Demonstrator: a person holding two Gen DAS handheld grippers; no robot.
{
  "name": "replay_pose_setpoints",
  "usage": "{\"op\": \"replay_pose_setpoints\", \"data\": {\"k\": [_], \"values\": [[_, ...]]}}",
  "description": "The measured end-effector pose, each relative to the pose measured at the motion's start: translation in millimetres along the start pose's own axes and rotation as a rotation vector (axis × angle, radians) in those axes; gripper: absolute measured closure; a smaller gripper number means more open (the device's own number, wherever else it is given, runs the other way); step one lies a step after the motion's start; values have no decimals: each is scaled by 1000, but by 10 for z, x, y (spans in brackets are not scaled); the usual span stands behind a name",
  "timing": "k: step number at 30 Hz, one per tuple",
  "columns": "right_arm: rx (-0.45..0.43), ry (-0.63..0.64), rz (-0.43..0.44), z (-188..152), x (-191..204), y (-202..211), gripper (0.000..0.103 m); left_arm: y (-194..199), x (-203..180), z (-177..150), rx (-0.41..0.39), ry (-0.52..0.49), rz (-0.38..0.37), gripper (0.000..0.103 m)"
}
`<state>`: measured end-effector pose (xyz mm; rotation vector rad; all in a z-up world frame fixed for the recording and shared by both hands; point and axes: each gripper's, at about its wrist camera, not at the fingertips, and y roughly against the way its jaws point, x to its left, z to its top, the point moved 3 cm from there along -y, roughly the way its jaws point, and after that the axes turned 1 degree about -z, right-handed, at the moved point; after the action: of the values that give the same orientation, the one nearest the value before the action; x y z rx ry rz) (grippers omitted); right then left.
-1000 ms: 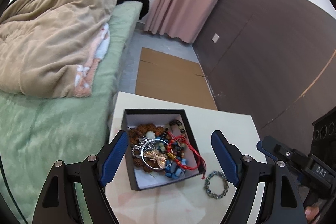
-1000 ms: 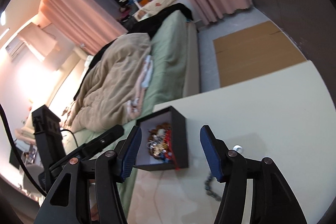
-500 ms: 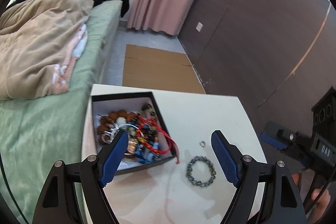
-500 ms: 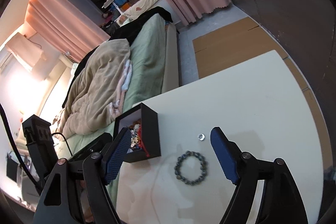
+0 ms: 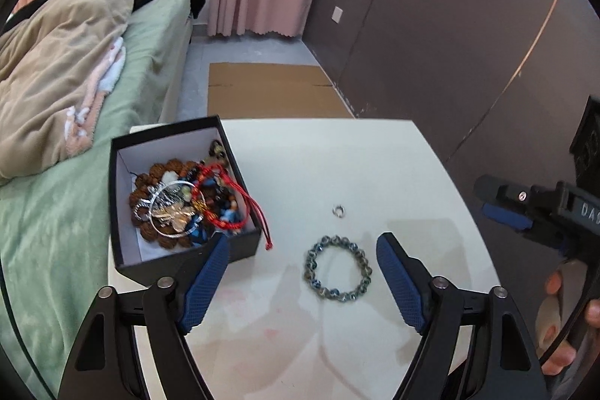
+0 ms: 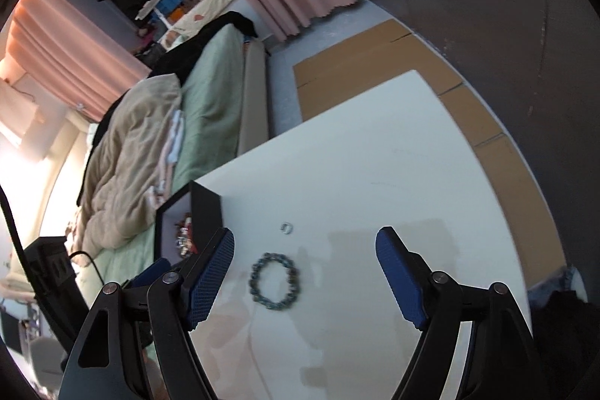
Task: Organize jewelry
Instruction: 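Move the left tool to the grey bead bracelet and grasp it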
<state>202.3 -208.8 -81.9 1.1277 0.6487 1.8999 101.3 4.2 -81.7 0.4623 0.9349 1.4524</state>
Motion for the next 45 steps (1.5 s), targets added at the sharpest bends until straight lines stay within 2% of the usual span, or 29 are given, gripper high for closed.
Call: {"op": "replay_pose_setpoints", "data": {"k": [5,10,17,23,27,28,29,31,32,33,34,37,45], "values": [[-5,10,-75,-33,-96,65,25,-112,-87,-106,46,-23,13,36],[-7,12,-120,-47,-170,123,25,-210,-148,-197,73,-46,39,38],[26,-24,-73,-77,-276,107,25,-426,-157,-283,121,-84,101,45],[55,-33,-92,-103,-323,41,25,-533,-113,-289,138,-72,115,45],[70,-27,-100,-117,-312,4,25,-590,-166,-285,133,-113,131,46],[74,-22,-104,-122,-307,-5,25,-617,-178,-288,137,-124,136,49],[78,-18,-105,-128,-297,-17,25,-655,-180,-297,150,-132,139,58],[86,-9,-108,-137,-287,-44,25,-675,-199,-303,147,-154,153,64],[90,-4,-111,-143,-277,-54,25,-677,-205,-306,149,-163,167,73],[92,0,-113,-145,-273,-60,25,-673,-202,-312,152,-166,165,86],[95,7,-116,-152,-261,-70,25,-667,-195,-310,153,-166,167,91],[103,24,-117,-165,-233,-88,25,-616,-163,-303,160,-142,132,93],[98,8,-82,-159,-209,-138,25,-145,-129,-83,28,-68,29,93]]}}
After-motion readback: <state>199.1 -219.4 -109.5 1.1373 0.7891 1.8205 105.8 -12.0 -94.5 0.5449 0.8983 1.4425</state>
